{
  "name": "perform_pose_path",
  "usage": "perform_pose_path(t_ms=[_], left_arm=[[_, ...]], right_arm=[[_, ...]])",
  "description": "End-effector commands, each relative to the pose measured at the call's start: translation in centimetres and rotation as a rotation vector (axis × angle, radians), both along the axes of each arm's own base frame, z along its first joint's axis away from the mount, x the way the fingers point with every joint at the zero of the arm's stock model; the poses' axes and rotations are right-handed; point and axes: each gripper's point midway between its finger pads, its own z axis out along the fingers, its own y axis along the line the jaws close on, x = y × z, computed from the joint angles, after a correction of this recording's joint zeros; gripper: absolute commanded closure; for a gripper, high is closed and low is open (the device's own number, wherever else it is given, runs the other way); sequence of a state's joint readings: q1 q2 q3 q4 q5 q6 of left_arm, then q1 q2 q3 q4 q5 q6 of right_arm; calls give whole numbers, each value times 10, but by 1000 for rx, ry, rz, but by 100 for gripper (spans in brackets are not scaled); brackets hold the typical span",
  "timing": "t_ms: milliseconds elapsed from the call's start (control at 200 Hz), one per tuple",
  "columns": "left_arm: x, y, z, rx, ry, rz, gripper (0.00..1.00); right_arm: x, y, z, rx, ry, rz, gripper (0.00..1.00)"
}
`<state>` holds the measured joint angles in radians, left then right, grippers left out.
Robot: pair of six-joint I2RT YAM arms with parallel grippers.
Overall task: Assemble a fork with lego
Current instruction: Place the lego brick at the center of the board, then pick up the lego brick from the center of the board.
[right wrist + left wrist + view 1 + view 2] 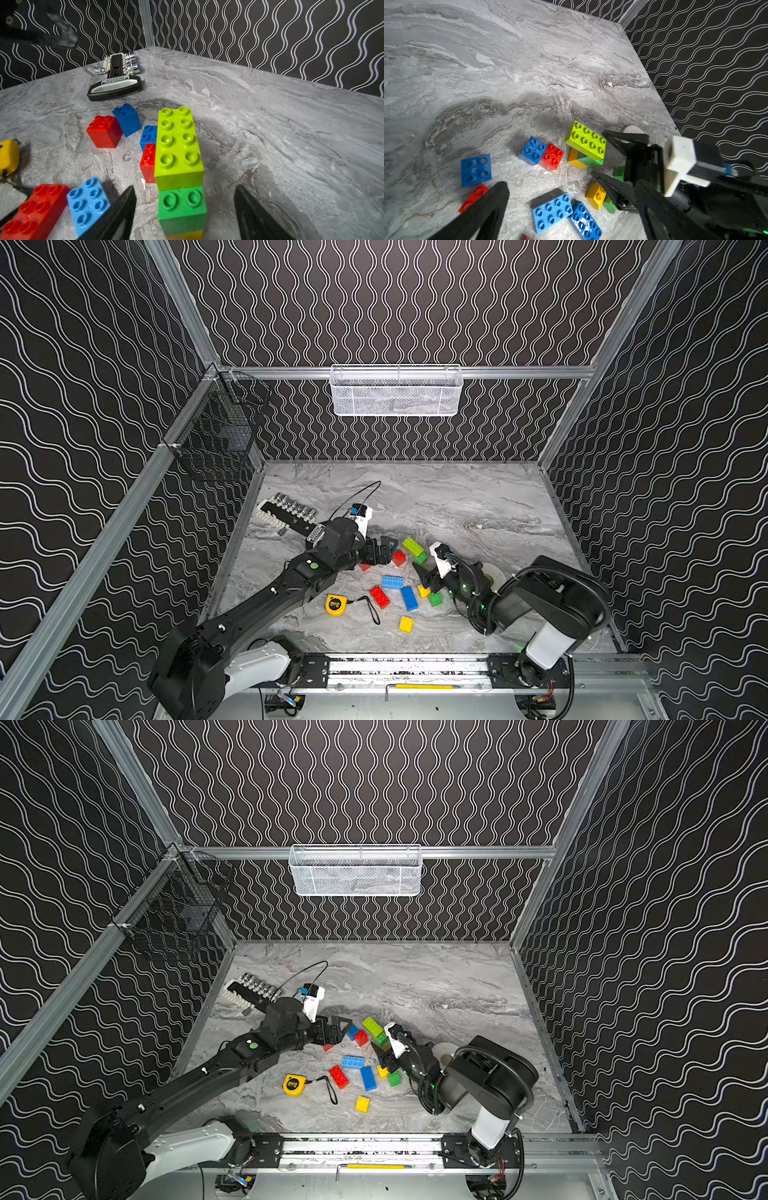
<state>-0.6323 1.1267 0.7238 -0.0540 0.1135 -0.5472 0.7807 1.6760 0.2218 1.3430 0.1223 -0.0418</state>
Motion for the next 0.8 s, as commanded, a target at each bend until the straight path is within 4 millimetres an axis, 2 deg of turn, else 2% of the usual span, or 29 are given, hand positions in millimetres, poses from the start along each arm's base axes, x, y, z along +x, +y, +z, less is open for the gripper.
perform_pose_path(t_ms=[0,90,125,235,350,461,481,501,531,621,726,796], left_arm=[[1,15,-1,48,-26,49,1],[-5,30,-8,86,-24,93,1],[-7,35,-11,92,-20,107,1],[-18,42,-25,73,11,124,2],[-25,45,-39,6,54,130,2],[-27,50,-43,-48,71,141,2],[-27,51,-43,-55,71,145,2],[-27,53,-43,-64,72,148,2],[-27,55,-42,-76,73,153,1],[-27,62,-42,-120,85,165,2],[-28,68,-46,-173,106,171,1],[-30,67,-49,-215,119,160,1]], right_arm=[[1,-14,24,39,-51,-68,24],[-4,-19,37,0,-54,-84,26],[-8,-18,32,-62,-30,-79,27],[-22,-16,37,-157,32,-59,27],[-45,-5,52,-130,81,70,25],[-66,12,65,-112,108,226,25],[-71,16,65,-124,122,263,23],[-76,20,63,-144,139,307,15],[-77,23,64,-168,168,319,14],[-77,31,58,-253,323,321,21],[-79,35,47,-311,451,247,32],[-84,37,37,-327,541,179,34]])
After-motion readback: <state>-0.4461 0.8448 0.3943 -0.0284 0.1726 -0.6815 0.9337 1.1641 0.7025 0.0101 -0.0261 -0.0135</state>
